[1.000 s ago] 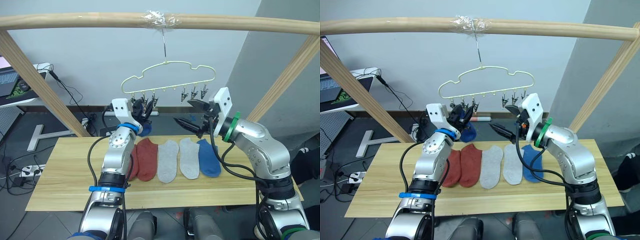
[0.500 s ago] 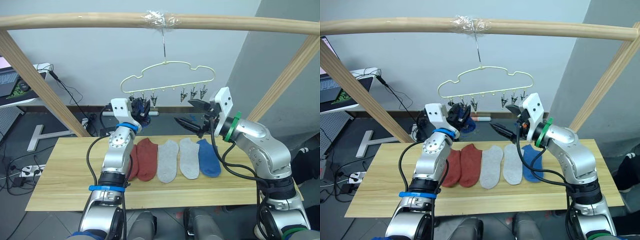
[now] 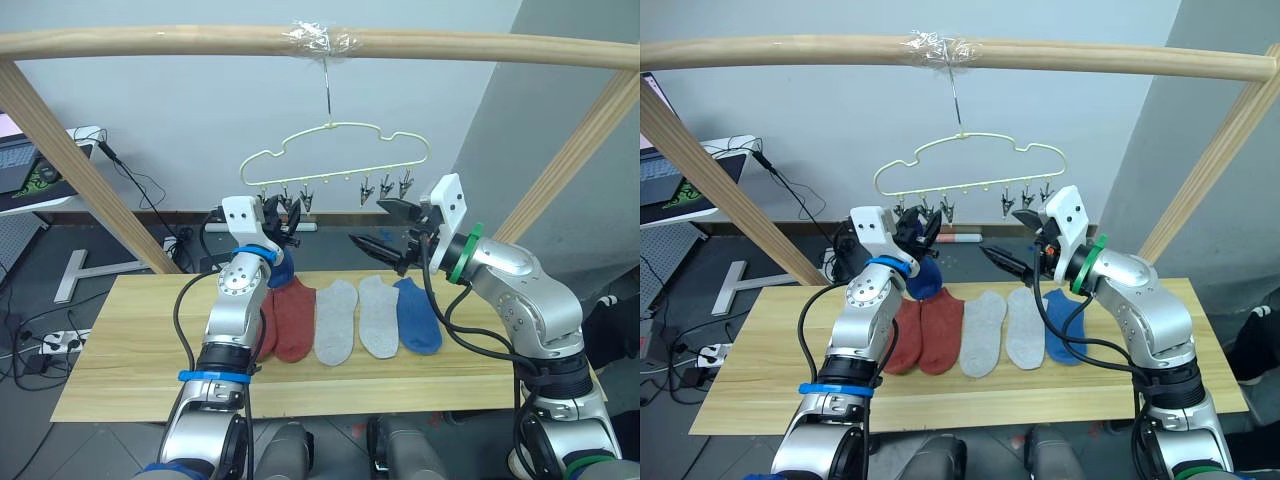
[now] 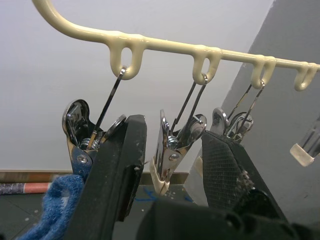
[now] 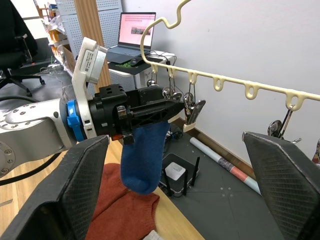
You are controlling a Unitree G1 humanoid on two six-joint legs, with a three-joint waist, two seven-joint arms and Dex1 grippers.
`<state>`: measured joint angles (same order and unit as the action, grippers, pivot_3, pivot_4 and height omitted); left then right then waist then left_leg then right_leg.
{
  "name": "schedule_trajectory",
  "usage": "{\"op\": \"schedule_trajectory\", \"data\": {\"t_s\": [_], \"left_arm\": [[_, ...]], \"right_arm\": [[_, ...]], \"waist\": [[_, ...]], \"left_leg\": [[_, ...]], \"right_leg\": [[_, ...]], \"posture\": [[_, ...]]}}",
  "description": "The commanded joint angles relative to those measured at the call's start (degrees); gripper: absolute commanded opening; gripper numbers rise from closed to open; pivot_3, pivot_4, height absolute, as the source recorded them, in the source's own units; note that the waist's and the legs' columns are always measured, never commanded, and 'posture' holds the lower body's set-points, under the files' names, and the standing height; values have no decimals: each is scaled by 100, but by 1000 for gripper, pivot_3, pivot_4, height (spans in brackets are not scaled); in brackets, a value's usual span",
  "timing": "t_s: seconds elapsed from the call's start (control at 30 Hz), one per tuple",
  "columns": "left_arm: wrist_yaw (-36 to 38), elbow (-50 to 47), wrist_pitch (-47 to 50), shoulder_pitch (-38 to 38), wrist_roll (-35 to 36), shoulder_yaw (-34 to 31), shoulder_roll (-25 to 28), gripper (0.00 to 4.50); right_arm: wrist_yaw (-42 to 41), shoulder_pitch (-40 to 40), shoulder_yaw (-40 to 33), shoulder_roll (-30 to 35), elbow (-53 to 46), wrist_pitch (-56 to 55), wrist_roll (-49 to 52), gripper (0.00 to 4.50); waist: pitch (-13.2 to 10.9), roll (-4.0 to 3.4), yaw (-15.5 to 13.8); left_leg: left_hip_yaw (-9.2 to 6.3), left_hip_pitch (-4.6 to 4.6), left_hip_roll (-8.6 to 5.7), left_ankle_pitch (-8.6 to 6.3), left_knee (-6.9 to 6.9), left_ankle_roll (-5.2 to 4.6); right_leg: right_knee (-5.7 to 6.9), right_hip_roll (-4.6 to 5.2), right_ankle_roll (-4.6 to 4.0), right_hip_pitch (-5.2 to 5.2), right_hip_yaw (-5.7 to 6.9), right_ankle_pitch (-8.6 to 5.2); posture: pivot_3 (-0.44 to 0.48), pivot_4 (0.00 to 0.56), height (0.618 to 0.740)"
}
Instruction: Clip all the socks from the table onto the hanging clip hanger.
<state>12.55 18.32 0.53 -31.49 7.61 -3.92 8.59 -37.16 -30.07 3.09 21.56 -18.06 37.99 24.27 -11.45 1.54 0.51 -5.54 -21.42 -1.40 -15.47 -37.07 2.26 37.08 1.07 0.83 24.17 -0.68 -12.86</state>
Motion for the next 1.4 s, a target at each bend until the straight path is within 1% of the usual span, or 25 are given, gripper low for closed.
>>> {"op": "schedule_trajectory", "data": {"t_s": [0.03,0.37,0.47,0.53,0.6,0.67,0.7,0.97,1.17,1.27,1.33,1.4], "left_arm": [[9,-198,-172,-114,14,-28,-14,2106],[8,-126,-210,-163,-9,-36,-8,2106],[16,-142,-238,-183,19,-43,-22,1582],[29,-156,-250,-184,38,-48,-25,975],[42,-158,-260,-181,47,-52,-27,471],[50,-173,-256,-163,55,-58,-29,116],[52,-178,-253,-158,56,-60,-30,23],[37,-218,-177,-127,26,-50,-20,8],[141,-260,-98,-100,134,-89,-4,8],[253,-343,-16,-40,209,-93,25,8],[291,-378,29,-12,243,-99,33,8],[313,-430,75,26,255,-102,33,8]], "right_arm": [[31,-91,-132,26,-178,-101,99,4500],[52,-76,-137,26,-181,-105,94,4500],[56,-73,-128,20,-183,-103,93,4500],[52,-68,-114,13,-184,-107,94,4500],[44,-67,-113,13,-177,-110,98,4500],[44,-68,-115,13,-170,-117,95,4500],[42,-69,-114,13,-166,-122,92,4500],[47,-20,-78,-12,-168,-121,89,4500],[66,389,229,-7,41,-302,-214,4500],[366,824,504,306,764,-491,-966,4500],[330,1026,617,468,1294,-866,-1273,4500],[383,1140,771,628,2035,-1294,-1693,4500]], "waist": [[0,0,0],[0,0,5],[0,0,7],[0,0,9],[0,0,10],[0,0,11],[0,0,12],[0,0,13],[0,0,15],[4,6,9],[3,5,-6],[3,5,-4]], "left_leg": [[0,0,0,0,0,0],[1,1,0,0,-1,0],[1,0,0,0,-1,0],[0,0,0,0,-1,0],[1,1,0,0,-1,0],[0,1,0,0,-1,0],[1,1,0,0,-1,0],[1,2,0,0,-2,-1],[1,2,0,0,-1,-1],[6,8,0,0,-2,-1],[9,14,-3,0,-2,-1],[19,17,-3,0,-1,-2]], "right_leg": [[0,0,0,0,0,0],[2,0,0,0,-1,0],[2,0,-1,0,-1,0],[2,0,-1,0,-1,1],[2,0,-1,0,-1,1],[2,0,-1,0,0,1],[3,0,-1,0,0,1],[4,0,-1,0,0,1],[4,0,-1,-1,-3,1],[4,0,-1,-6,-1,1],[3,0,-1,-11,-2,1],[3,0,-1,-11,-7,1]], "posture": [[-39,175,740],[-40,179,740],[-40,179,740],[-37,181,740],[-37,181,740],[-35,181,740],[-35,181,740],[-34,183,740],[-34,183,740],[-34,183,740],[-29,182,740],[-23,182,740]]}}
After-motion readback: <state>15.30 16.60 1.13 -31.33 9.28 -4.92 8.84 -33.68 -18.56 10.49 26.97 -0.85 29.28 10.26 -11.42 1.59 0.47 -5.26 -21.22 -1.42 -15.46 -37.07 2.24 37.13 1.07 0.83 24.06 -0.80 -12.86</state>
